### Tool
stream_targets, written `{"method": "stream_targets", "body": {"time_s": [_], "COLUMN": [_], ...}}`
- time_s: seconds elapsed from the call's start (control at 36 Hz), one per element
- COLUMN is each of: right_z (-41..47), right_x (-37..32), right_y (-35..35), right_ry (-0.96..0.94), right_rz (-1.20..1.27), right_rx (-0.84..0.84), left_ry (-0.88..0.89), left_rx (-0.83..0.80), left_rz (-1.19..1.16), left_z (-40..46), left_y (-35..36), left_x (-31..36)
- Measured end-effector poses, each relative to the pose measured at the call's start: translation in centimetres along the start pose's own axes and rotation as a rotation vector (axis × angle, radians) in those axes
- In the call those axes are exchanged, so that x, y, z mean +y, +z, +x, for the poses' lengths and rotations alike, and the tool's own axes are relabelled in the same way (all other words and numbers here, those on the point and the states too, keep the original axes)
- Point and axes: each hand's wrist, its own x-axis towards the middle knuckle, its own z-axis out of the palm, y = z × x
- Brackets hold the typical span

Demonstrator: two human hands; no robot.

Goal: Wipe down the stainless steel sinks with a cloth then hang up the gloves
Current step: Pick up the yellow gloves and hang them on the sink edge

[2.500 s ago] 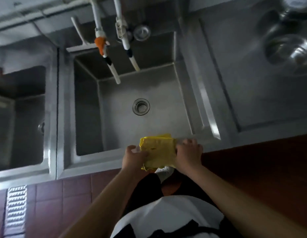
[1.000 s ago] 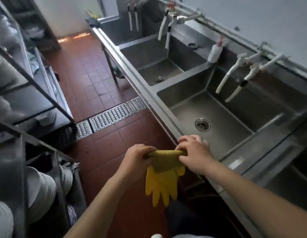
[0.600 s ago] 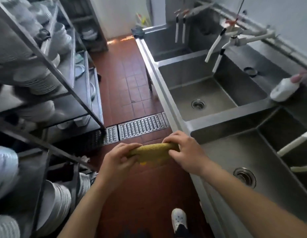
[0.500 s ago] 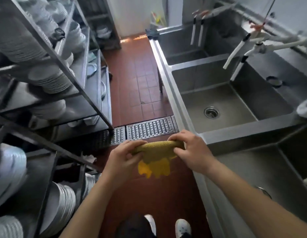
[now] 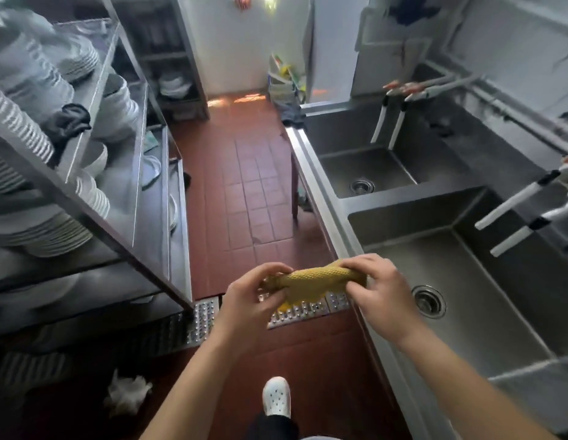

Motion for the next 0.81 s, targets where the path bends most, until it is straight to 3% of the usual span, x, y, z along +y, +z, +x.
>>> {"method": "stream_targets", "body": {"time_s": [0.14,0.31,0.56,0.81], "right_z": [7.8,19.7,39.0,54.4], "right_x": [-0.5,1.3,4.8,5.1], "right_y": [1.8,3.3,5.7,6.0], "right_ry": [0.089,0.150,0.149,0.117], "right_rz": [0.086,0.157,0.229,0.258], "right_rx": [0.082,0.041,0.023,0.049], "left_ry": [-0.034,-0.051,-0.135,-0.076], "left_rx": [-0.014,-0.036,-0.021,-0.038], "left_rz": [-0.064,-0.058,-0.008,-0.085], "left_z": [9.3,21.2,39.6,54.5], "left_y": [-2.0,-3.6,-5.7,-8.5], "left_x": [-0.6,-2.6,-3.7,-3.5]}}
